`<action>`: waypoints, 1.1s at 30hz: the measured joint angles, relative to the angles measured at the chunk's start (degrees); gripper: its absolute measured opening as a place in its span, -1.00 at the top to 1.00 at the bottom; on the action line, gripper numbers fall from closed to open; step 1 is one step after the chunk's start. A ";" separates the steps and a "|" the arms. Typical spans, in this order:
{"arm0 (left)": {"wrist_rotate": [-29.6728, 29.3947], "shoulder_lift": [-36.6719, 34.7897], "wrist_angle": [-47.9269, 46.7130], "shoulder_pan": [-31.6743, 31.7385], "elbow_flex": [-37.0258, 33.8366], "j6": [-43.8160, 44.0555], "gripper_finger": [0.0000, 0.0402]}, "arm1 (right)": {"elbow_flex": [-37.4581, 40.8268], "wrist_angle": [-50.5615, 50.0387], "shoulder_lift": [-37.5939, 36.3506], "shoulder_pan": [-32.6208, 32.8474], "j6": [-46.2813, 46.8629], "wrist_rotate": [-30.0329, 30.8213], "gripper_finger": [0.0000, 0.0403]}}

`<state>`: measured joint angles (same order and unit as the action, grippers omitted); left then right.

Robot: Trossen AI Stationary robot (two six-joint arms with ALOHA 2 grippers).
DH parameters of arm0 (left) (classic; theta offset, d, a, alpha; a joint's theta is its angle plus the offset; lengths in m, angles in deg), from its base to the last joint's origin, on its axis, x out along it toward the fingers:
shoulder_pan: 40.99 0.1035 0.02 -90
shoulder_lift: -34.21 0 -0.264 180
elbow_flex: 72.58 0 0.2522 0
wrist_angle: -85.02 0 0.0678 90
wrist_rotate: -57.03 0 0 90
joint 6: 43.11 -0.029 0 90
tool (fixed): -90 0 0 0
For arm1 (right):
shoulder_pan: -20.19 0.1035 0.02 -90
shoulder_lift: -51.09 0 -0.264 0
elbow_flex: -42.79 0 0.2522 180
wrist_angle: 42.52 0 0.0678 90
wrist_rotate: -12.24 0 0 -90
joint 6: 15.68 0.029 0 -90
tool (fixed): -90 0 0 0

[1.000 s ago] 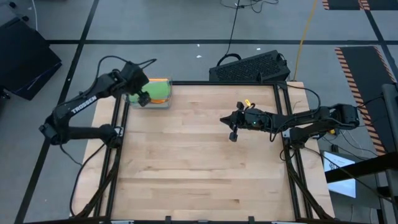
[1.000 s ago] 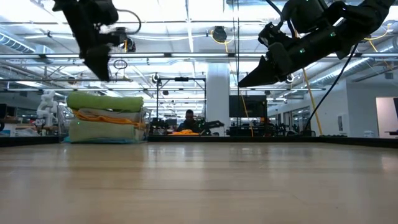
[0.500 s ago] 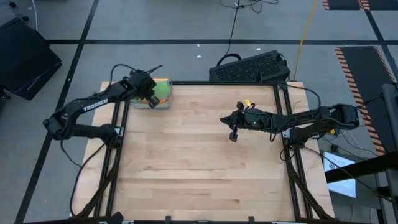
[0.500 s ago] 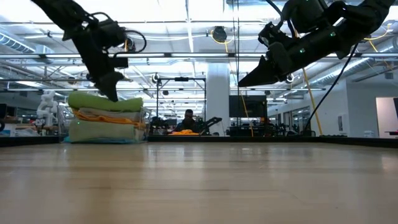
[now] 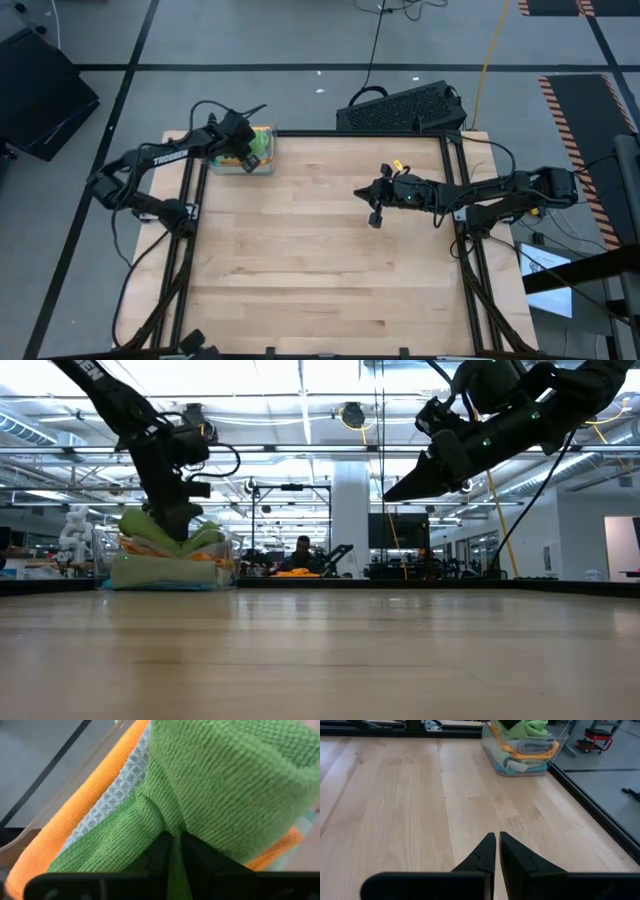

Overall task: Fold microfiber towels
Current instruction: Stack the green microfiber cloth on top of the gray microfiber cloth

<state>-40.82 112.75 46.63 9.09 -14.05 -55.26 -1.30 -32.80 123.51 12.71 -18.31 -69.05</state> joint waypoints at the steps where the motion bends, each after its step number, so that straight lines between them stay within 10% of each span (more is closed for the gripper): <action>1: -0.04 -0.76 -0.37 -0.07 0.01 -0.08 0.71 | 0.00 -0.15 0.00 0.00 0.04 0.00 0.91; 12: 1.96 -14.58 -1.09 -1.95 2.89 1.60 0.80 | 0.00 0.28 0.00 0.00 0.35 0.00 0.91; 26: 7.80 1.03 10.09 -1.82 0.26 -1.70 0.80 | 0.00 0.61 0.00 0.00 0.00 0.00 0.91; 33: 7.79 -2.76 6.46 -1.36 0.71 -3.20 0.80 | 0.00 -0.22 0.00 0.00 -0.17 -0.58 0.91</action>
<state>-33.03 109.99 53.09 7.73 -13.34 -58.46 -1.30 -33.02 123.51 12.71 -18.48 -69.63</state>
